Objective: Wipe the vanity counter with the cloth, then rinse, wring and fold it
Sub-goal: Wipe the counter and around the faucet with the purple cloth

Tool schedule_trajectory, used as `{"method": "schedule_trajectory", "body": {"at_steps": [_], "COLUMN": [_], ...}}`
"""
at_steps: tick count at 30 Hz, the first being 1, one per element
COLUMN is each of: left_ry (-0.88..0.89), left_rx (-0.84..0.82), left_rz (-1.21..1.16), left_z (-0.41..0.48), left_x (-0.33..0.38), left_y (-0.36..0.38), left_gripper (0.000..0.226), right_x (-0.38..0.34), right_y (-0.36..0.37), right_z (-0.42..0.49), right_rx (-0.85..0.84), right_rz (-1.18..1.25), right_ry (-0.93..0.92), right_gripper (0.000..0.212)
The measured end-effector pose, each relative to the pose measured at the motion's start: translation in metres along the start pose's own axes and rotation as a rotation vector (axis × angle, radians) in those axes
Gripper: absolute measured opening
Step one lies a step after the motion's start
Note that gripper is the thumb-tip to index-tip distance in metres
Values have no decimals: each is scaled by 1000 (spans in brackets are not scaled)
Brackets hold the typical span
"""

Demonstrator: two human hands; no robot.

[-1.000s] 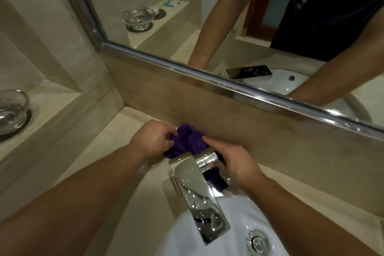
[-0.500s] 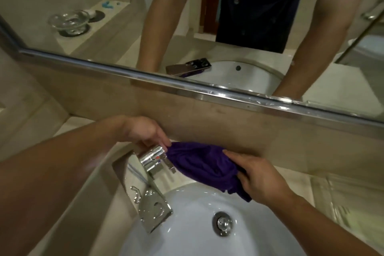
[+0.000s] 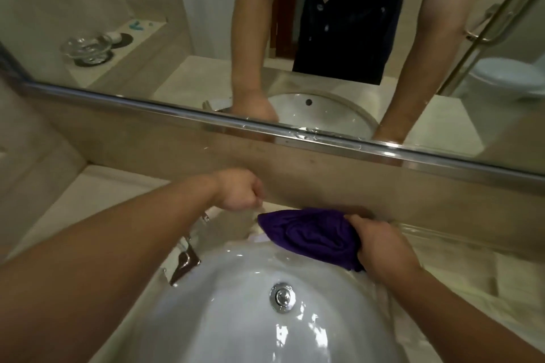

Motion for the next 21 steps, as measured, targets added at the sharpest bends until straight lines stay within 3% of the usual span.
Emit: {"method": "schedule_trajectory", "body": {"at_steps": [5,9,12,16,18,21], "left_ry": [30,-51,34,154,128,26], "left_rx": [130,106,113,366,513,570], "left_rz": [-128,-406,-775,-1189,-1231,-1207], "left_z": [-2,1,-10,-24,-34,-54], "left_x": [40,43,46,31,15,-13], "left_y": [76,166,214,245,249,255], "left_gripper": [41,93,118,100,83,72], "right_x": [3,-6,-17,-55,-73,-98], "right_y": [0,11,24,62,79,96], "right_z": [-9,-25,-35,-56,-62,-62], "right_rx": [9,-92,-165,-388,-452,-533], "right_rz": [5,303,528,885,1030,1108], "right_ry": [3,-77,-114,-198,-206,-222], "right_gripper": [43,52,43,41,41,36]}}
Point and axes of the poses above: each hand's wrist, its own z-axis towards the middle knuckle, its own y-axis out of the palm, x = y × z, the point moved 4 cm from there along z, towards the middle knuckle, and after that the axes turned 13 degrees about -x, right-handed, at the moved point
